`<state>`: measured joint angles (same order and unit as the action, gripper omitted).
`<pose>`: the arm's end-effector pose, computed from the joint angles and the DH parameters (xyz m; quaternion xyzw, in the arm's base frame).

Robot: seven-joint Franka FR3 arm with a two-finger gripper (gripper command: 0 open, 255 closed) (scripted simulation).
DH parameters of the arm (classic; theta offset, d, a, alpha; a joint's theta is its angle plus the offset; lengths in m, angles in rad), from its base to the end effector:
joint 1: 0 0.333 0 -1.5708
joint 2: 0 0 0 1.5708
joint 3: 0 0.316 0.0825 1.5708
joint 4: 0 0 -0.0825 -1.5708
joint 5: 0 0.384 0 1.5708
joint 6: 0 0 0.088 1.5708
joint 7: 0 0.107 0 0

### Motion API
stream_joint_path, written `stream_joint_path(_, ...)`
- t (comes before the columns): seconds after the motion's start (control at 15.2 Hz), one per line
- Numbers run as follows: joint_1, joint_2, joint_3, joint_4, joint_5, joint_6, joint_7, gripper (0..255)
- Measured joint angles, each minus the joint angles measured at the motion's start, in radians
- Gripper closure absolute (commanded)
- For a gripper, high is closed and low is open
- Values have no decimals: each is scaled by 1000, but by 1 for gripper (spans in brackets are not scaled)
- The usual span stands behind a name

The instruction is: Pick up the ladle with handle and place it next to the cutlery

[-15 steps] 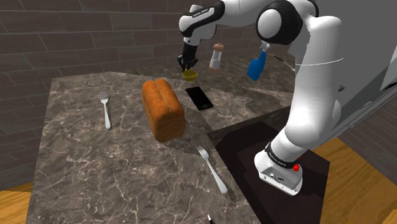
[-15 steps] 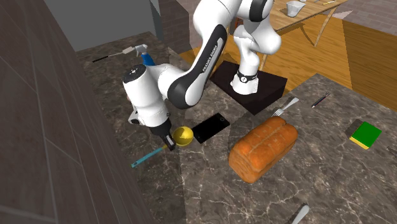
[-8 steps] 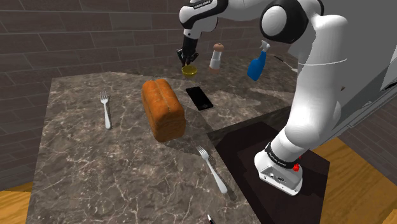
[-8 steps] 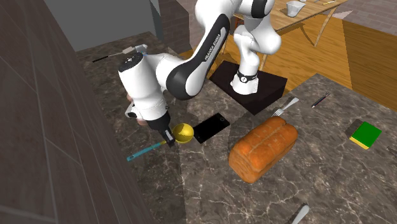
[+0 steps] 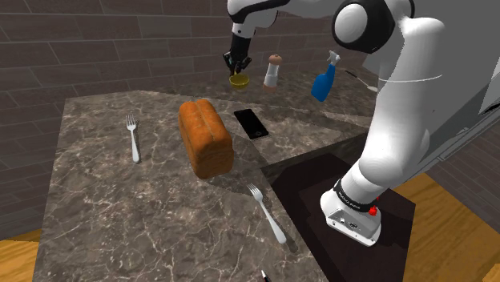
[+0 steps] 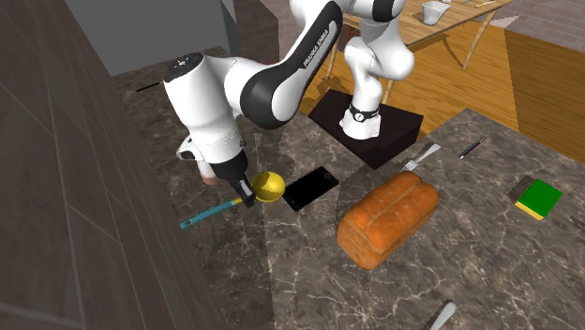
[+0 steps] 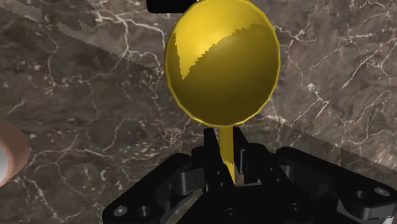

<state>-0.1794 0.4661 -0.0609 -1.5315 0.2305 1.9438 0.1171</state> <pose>0.6676 -0.1417 0.3845 -0.9712 0.2180 0.0203 0.0937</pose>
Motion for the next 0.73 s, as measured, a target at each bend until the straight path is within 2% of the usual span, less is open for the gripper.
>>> stream_joint_path(0.2,4,-28,0,-13,-3,-14,8,255)
stream_joint_path(0.73,90,-251,36,-336,-8,108,104,255)
